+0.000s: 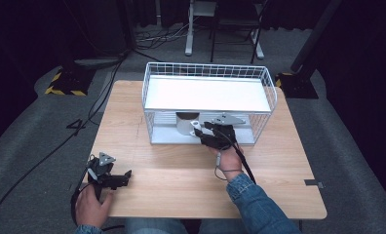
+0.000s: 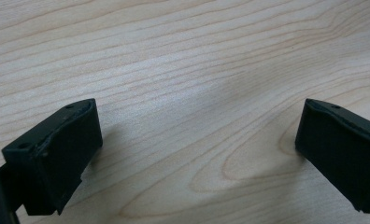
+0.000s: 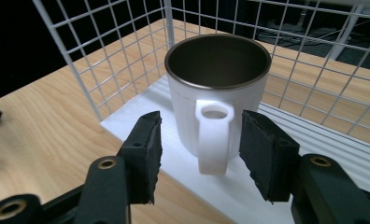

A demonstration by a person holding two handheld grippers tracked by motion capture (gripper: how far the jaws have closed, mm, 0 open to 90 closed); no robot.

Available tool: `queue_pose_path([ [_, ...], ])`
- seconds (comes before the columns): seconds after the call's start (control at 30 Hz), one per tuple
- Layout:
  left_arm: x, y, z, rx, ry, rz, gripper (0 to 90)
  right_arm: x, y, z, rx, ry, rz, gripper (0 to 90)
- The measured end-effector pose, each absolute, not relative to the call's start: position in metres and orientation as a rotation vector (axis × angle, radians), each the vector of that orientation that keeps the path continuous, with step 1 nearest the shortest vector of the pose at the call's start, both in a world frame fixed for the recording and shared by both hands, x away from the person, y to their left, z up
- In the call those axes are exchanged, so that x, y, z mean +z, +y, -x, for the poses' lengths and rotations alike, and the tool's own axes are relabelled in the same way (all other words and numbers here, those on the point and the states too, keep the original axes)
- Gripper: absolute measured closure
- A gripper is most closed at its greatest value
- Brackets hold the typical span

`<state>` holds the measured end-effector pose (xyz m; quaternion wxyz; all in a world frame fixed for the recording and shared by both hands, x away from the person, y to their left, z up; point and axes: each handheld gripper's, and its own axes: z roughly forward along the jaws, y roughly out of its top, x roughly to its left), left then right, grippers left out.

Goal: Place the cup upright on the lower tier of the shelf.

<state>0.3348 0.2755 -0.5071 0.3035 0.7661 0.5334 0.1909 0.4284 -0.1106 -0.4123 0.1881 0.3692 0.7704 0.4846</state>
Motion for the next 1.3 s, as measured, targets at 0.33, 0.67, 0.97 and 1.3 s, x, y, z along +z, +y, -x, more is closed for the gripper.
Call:
queue_pose_path([
  [0.33,-0.507,0.276,-0.335,0.506,1.413,-2.032,0.9,-0.396,-0.15,-0.408,1.338,2.189,-1.008,46.9],
  [0.67,-0.507,0.276,-0.335,0.506,1.413,-2.032,0.9,-0.392,-0.203,-0.388,1.334,2.149,-1.081,42.1],
  [0.97,-0.507,0.275,-0.335,0.506,1.414,-2.029,0.8,-0.404,-0.249,-0.375,1.288,2.161,-1.178,31.6],
  [1.3,-0.507,0.275,-0.335,0.506,1.414,-2.029,0.8,-0.426,-0.281,-0.373,1.163,2.199,-1.286,16.1],
])
